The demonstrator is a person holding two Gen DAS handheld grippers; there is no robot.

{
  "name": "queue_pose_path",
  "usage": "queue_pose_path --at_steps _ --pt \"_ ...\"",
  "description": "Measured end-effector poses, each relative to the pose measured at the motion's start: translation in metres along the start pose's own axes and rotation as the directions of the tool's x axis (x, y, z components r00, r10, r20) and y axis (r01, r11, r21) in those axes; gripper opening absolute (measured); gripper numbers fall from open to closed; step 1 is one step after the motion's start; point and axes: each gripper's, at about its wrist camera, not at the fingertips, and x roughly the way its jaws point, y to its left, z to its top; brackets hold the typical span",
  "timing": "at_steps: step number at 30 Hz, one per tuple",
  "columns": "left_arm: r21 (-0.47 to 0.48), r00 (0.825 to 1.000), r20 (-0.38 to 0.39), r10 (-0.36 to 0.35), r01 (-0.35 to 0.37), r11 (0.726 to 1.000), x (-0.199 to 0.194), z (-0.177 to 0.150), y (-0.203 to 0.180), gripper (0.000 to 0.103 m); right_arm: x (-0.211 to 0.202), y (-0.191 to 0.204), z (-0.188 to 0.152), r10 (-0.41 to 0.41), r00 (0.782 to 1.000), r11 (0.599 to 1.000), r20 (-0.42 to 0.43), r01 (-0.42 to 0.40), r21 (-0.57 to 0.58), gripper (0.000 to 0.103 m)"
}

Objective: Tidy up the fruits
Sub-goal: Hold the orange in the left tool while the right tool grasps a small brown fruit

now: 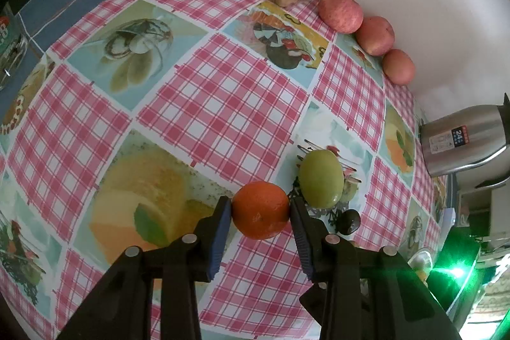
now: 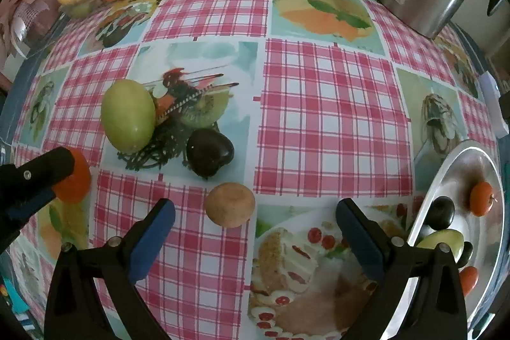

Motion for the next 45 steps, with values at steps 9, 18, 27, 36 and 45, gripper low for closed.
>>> queue_pose_path --at_steps 9,18,27,36,45 --pt "-0.004 1.0 0.0 -0.004 0.004 1.0 -0.001 0.001 0.0 0.04 0.004 -0.003 0.009 -0.014 1.0 0.998 -0.027 0.016 0.066 0.103" --pt "-0.015 1.0 0.007 -0.011 0.011 1.0 -0.003 0.002 0.002 0.04 0.002 -0.002 0.008 -0.013 0.999 0.999 -0.035 0.015 0.048 0.103" --pt "-0.003 1.0 0.006 -0.014 0.014 1.0 -0.002 0.001 -0.001 0.04 -0.013 -0.001 0.012 -0.013 1.0 0.998 -0.006 0.013 0.055 0.053" --pt "0.003 1.0 0.004 -0.018 0.018 1.0 -0.002 0.001 -0.002 0.04 -0.019 0.006 0.013 0.02 1.0 0.998 -0.024 -0.019 0.056 0.028" --pt "0.027 0.999 0.019 -0.028 0.028 0.999 -0.012 0.003 -0.006 0.04 -0.053 -0.001 0.016 0.12 0.993 0.987 -0.006 -0.118 0.105 0.028"
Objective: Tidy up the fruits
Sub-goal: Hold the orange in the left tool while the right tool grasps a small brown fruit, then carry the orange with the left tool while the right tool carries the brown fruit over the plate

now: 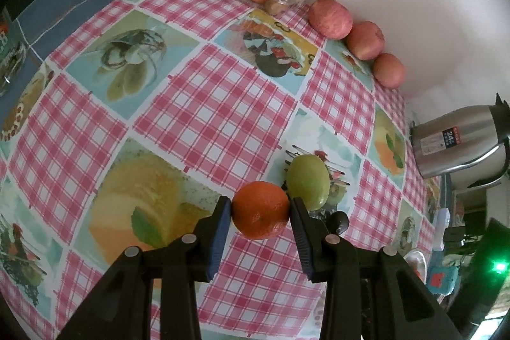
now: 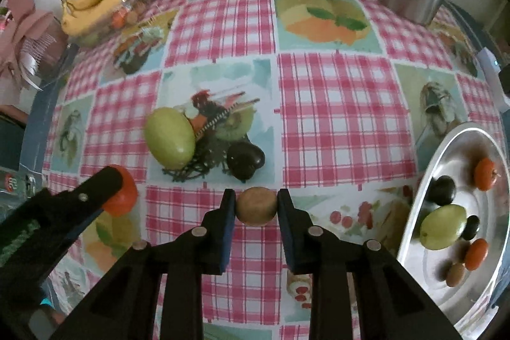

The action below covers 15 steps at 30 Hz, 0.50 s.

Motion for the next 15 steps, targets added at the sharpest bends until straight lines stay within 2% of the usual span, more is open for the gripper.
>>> queue_pose_path --at_steps 7,15 --pt "0.025 1.0 0.013 -0.015 0.015 1.0 -0.009 -0.002 -0.008 0.041 -0.029 -0.005 -0.002 -0.01 0.999 1.0 0.052 0.011 -0.02 0.027" --pt "0.038 0.998 0.037 -0.047 0.046 0.998 -0.024 -0.005 -0.015 0.041 -0.039 -0.016 -0.005 -0.006 0.998 1.0 0.061 0.005 0.008 0.027"
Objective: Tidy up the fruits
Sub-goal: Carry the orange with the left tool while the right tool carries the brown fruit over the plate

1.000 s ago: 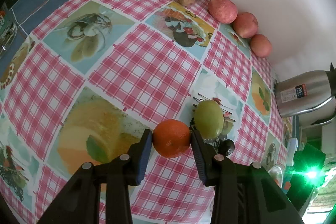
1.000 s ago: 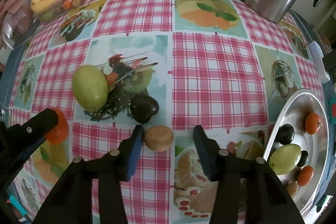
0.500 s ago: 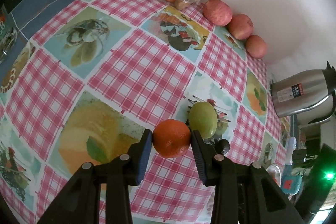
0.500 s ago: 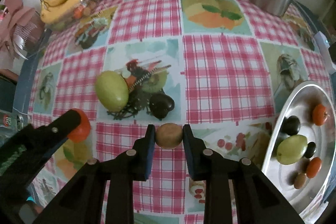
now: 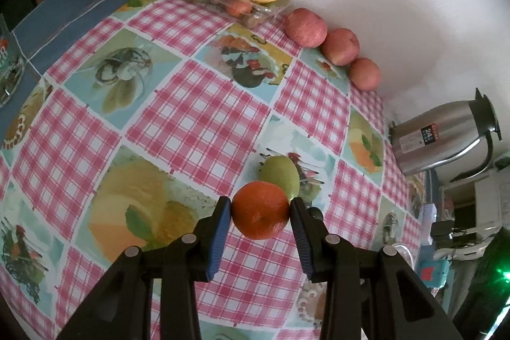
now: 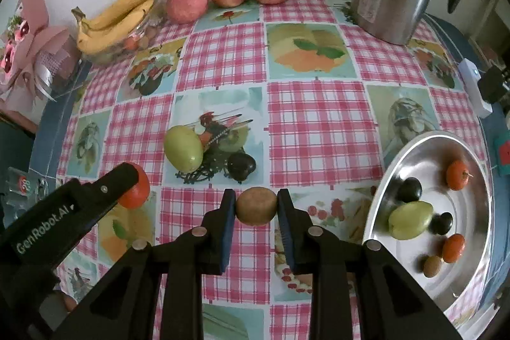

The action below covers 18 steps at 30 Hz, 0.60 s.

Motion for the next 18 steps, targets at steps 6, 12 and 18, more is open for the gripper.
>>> queue_pose_path --at_steps 6,12,18 --pt "0.026 1.0 0.002 -0.007 0.007 1.0 -0.004 -0.005 -0.008 0.04 -0.013 -0.013 -0.005 -0.008 1.0 1.0 0.008 0.008 0.029 0.027" --pt "0.073 1.0 -0.004 -0.027 0.027 0.997 -0.007 -0.013 -0.024 0.041 -0.026 -0.026 -0.009 -0.021 1.0 0.997 0.016 0.02 0.07 0.027" --pt "0.116 1.0 -0.008 -0.029 0.029 0.993 -0.01 -0.023 -0.039 0.041 -0.035 -0.042 -0.017 -0.051 0.999 0.994 0.015 0.049 0.098 0.027"
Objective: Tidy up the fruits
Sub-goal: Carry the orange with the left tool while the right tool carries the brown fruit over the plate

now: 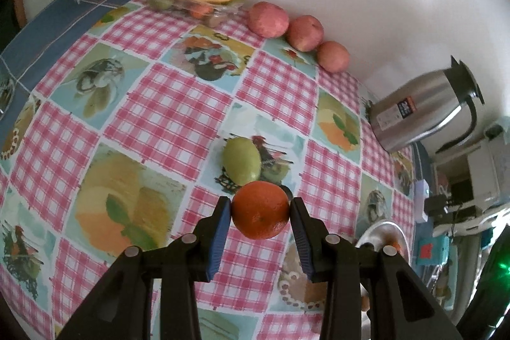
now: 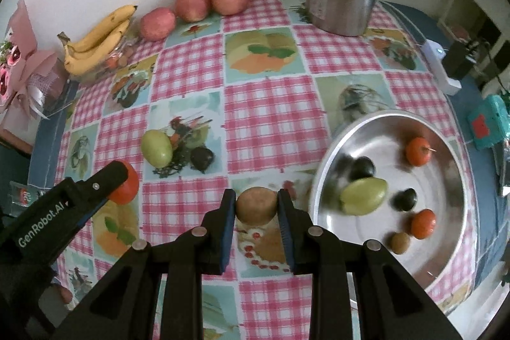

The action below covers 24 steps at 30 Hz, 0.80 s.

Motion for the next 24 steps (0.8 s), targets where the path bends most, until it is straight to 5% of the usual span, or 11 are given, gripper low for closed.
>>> queue_pose_path --at_steps 24 --pt "0.174 0.996 -0.089 0.0 0.015 0.985 0.024 -0.039 -0.066 0.04 0.006 -0.113 0.009 -0.056 0.997 0.969 -0.053 0.067 0.24 0.028"
